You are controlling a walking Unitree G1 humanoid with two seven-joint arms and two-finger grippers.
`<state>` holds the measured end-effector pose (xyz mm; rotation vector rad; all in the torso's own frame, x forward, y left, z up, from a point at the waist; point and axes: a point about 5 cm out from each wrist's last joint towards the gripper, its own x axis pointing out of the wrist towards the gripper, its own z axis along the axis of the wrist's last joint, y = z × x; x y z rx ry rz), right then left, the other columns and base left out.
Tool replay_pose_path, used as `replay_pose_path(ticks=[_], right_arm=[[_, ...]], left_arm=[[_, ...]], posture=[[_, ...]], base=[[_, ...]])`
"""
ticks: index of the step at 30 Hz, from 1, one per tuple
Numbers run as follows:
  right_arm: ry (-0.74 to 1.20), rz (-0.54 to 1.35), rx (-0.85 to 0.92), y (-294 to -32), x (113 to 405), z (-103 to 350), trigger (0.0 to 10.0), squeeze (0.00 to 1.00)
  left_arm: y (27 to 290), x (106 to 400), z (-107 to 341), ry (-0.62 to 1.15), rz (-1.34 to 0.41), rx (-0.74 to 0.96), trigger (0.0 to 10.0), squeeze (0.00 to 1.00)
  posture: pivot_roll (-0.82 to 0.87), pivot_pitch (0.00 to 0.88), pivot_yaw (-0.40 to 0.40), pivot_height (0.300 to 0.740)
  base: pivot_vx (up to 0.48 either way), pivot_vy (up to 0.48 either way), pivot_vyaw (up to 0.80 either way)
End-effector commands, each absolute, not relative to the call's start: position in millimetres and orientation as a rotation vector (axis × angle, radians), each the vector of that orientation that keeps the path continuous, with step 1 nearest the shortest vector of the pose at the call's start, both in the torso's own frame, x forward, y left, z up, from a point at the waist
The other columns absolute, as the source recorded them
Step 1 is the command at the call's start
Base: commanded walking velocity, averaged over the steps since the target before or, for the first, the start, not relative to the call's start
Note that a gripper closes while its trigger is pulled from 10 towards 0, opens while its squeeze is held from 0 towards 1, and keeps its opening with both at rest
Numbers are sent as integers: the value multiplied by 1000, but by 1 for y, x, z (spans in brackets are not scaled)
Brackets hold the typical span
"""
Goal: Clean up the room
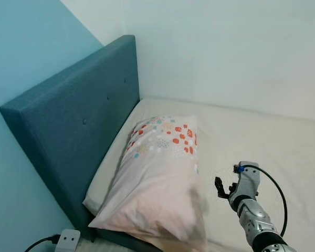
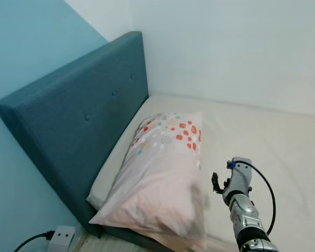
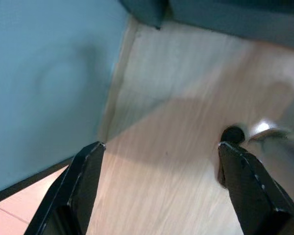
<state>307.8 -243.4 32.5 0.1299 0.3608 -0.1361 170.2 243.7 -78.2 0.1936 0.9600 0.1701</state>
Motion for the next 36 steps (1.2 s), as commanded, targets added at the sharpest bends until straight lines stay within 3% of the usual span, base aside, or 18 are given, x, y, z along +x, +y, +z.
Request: replay_pose_path(ticks=[1,9,14,25,28,32,36], right_arm=[[347,-135,164,-242,309,34,10000,0],[374,-193,185,-249,307,32,10000,0],[319,-215,298,-254,311,39,10000,0],[296,-276,490,-266,308,40,10000,0],[298,-221,541,-259,305,35,10000,0],[302,71,579,-218,309,33,10000,0],[195,146,668,-204,326,53,10000,0]], left_arm=[[253,169,-76,953,218,187,10000,0],[252,226,-41,655,286,-8,10000,0],[235,248,-27,552,116,61,10000,0],[236,226,-38,563,86,60,10000,0],[239,215,-44,576,82,65,10000,0],[243,197,-51,592,64,76,10000,0],[248,181,-55,608,39,99,10000,0]], posture=[[32,17,3,635],[51,48,-8,610],[54,71,-2,590],[73,168,-9,545],[82,192,-9,535],[101,239,-3,535],[144,272,0,535]], base=[[0,0,0],[0,0,0],[0,0,0],[0,0,0],[0,0,0],[0,0,0],[0,0,0]])
